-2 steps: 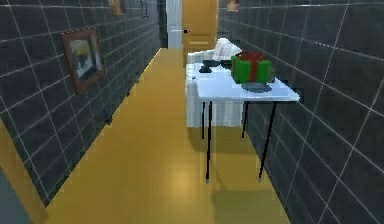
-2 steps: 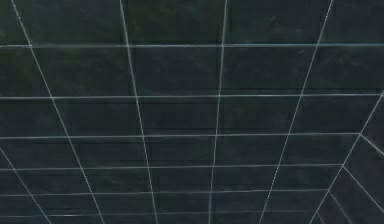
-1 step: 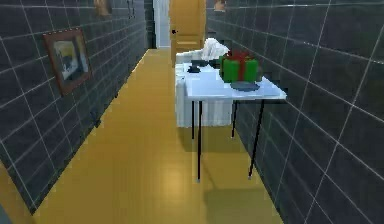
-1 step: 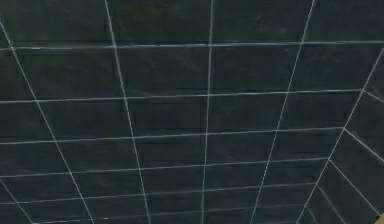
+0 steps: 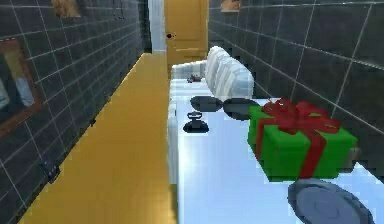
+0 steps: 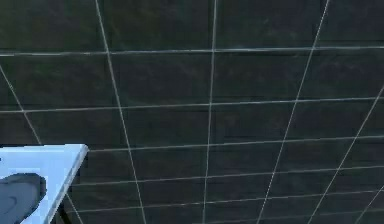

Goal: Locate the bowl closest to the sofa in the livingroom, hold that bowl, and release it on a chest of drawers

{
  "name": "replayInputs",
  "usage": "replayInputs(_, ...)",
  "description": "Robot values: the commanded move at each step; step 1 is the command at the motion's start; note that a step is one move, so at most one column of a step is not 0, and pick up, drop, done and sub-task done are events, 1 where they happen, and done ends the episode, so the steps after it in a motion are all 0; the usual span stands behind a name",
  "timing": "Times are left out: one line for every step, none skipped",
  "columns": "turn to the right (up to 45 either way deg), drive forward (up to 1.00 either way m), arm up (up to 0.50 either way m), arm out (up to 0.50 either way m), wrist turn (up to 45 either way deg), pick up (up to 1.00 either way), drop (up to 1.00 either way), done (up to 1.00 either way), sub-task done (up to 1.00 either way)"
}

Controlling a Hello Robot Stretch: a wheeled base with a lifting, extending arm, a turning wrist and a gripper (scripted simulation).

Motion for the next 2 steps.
replayInputs(-45.0,0.00,0.00,0.00,0.0,0.00,0.00,0.00,0.00)
replayInputs(-45.0,0.00,0.00,0.00,0.0,0.00,0.00,0.00,0.00)
